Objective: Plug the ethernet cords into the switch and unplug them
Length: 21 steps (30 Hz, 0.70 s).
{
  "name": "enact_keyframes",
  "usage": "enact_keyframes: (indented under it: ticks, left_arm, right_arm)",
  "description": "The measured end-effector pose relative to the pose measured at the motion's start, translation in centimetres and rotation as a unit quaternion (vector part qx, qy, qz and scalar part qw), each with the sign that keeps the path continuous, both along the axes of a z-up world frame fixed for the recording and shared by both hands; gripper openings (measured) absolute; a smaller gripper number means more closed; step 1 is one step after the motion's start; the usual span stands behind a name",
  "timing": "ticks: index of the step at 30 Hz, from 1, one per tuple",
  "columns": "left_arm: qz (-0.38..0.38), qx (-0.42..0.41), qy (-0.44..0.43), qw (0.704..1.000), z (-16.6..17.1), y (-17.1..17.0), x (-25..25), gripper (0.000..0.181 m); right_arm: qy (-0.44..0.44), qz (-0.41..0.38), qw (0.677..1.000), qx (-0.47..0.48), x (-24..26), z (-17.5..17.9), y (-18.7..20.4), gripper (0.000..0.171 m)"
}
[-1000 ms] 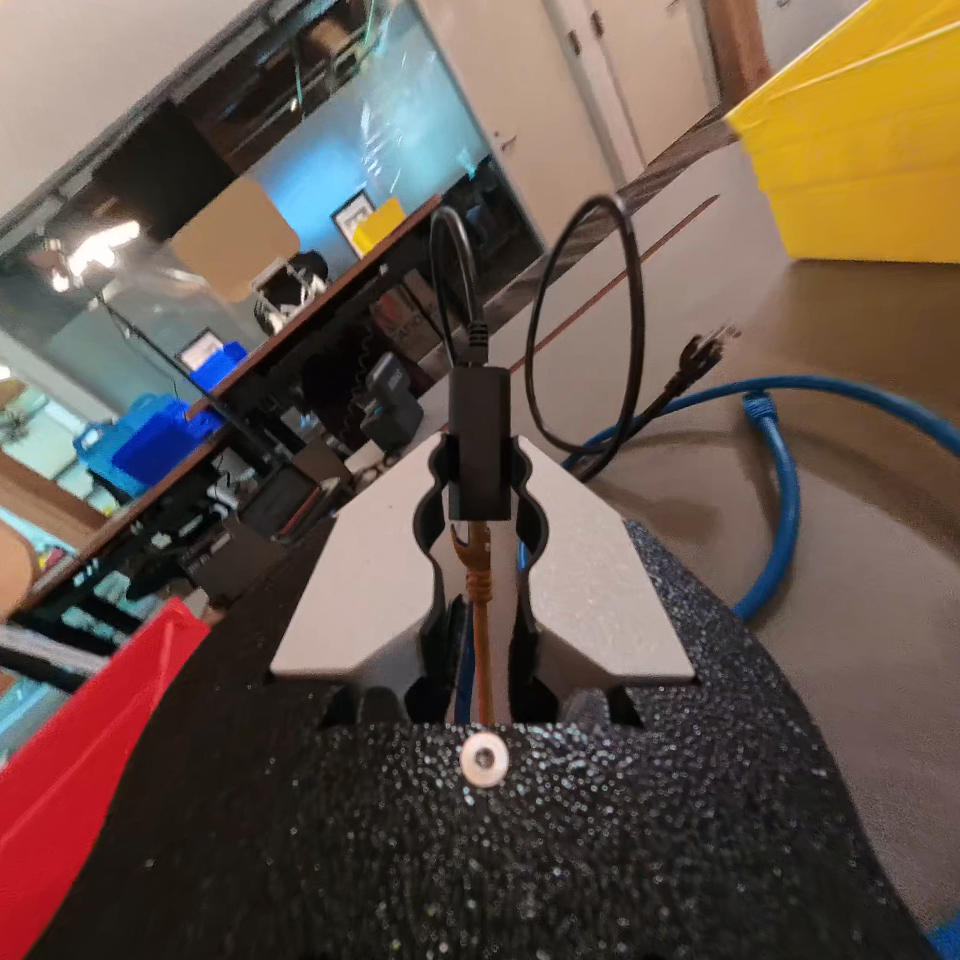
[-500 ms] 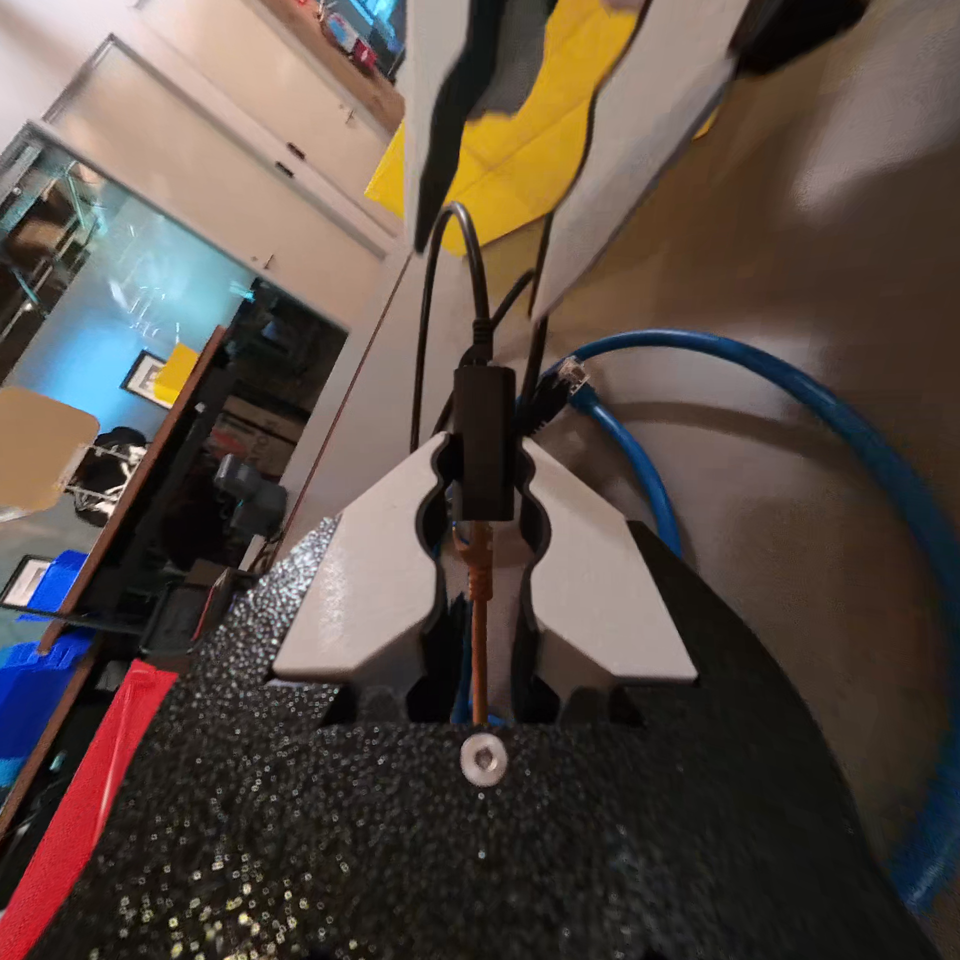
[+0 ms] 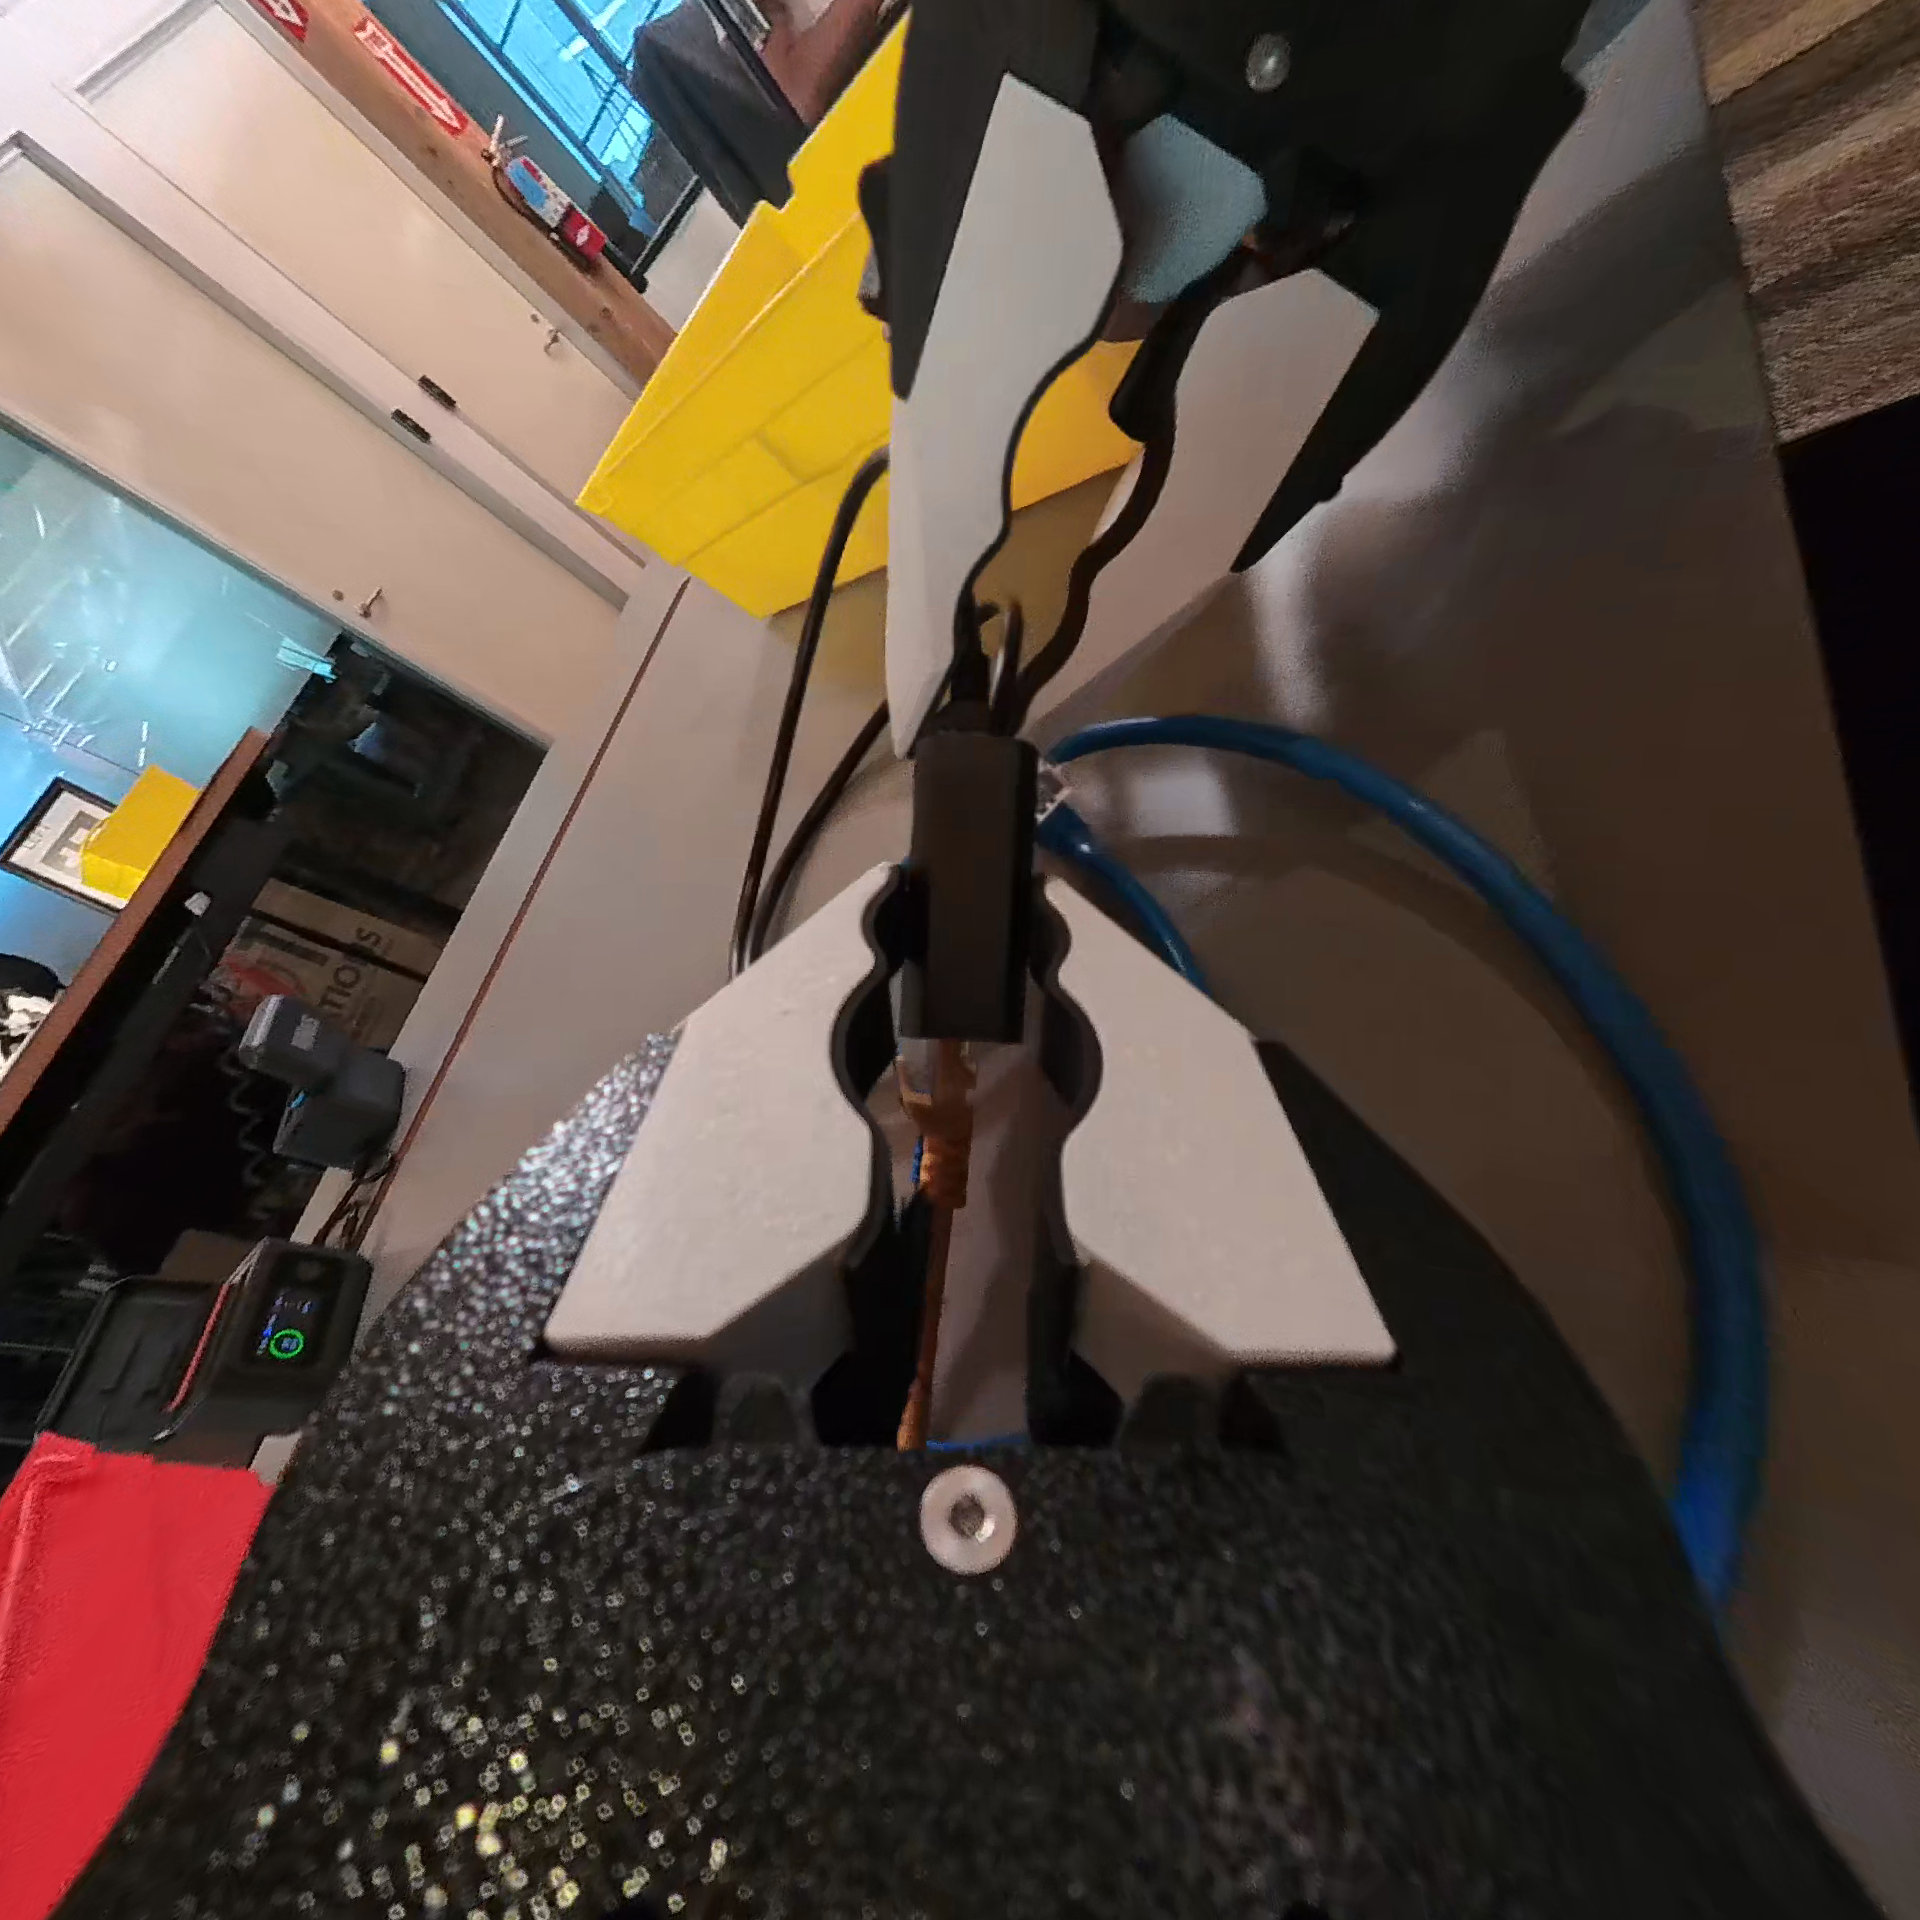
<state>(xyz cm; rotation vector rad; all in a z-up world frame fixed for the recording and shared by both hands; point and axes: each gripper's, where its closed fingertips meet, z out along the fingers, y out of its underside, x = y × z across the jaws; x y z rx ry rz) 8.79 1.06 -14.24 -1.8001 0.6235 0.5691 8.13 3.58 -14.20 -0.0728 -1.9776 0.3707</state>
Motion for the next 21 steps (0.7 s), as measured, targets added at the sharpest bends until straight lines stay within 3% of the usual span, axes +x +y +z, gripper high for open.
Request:
enact_keyframes:
  ticks: [4, 5, 8, 21]
  left_arm:
    - [0.002, -0.003, 0.040, 0.999, -0.6, 0.8, 0.1, 0.024]
    - [0.018, -0.023, 0.060, 0.998, -1.4, 1.1, -0.4, 0.036]
    - [0.052, -0.050, 0.117, 0.990, -2.2, 1.6, -0.9, 0.022]
    - [0.066, -0.058, 0.142, 0.986, -2.3, 1.4, -1.4, 0.022]
  right_arm:
    - [-0.018, 0.000, 0.999, -0.032, 0.4, -0.1, 0.1, 0.011]
    - [-0.028, 0.002, 0.999, -0.044, 0.6, -0.3, -0.1, 0.011]
    - [-0.024, 0.010, 0.999, -0.038, 0.8, -0.7, -0.1, 0.011]
    - [0.029, 0.036, 0.998, 0.033, 0.4, -0.9, -0.7, 0.014]
